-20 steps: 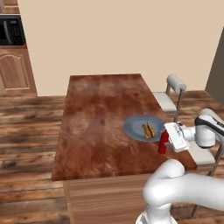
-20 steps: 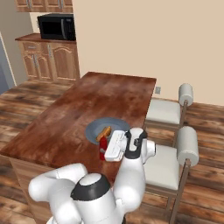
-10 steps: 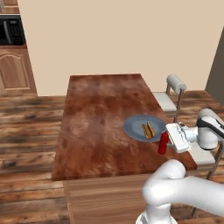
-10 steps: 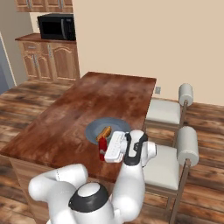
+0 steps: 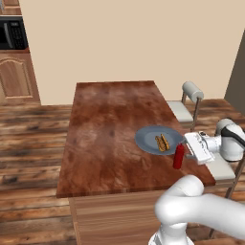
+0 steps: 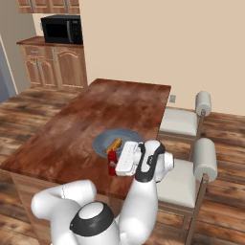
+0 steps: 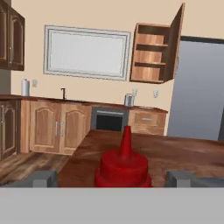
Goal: Move the hot dog bun to the plate on the dining table and place the condiment next to that plate. Then navigate to the fridge and take the sausage and place it on the plate as well.
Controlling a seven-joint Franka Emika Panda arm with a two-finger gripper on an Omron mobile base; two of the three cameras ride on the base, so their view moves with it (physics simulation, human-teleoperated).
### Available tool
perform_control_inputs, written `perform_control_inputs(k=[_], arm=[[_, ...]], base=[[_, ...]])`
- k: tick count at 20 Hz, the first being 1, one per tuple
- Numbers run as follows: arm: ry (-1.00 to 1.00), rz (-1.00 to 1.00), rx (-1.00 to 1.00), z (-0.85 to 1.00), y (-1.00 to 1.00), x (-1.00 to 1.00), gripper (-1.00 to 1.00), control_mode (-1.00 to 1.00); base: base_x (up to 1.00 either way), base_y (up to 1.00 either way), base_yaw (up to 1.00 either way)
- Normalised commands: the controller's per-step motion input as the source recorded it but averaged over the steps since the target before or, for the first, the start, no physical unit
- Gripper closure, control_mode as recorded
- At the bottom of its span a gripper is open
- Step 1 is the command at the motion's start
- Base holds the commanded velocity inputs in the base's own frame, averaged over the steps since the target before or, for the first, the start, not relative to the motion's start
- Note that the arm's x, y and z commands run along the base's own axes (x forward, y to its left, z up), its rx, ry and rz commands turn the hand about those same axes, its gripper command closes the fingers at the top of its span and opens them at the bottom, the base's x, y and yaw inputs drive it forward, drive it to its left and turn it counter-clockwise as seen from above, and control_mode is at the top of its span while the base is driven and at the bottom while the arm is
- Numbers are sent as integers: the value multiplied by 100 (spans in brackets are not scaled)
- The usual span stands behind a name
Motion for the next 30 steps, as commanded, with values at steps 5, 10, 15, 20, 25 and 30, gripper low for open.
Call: perform_control_inputs(k=[5,10,15,20,25,30], arm=[[-5,-4,1,49,-11,-44,-100,-100],[-5,-7,0,73,-1,-40,-100,-100],[-3,-12,0,81,5,-42,-100,-100],[2,-20,-2,62,28,-40,-100,-100],[12,-28,-8,44,42,-33,-100,-100],[22,-30,-13,17,63,-7,-100,-100]], base=[[0,0,0],[0,0,0],[0,0,0],[0,0,0],[0,0,0],[0,0,0]])
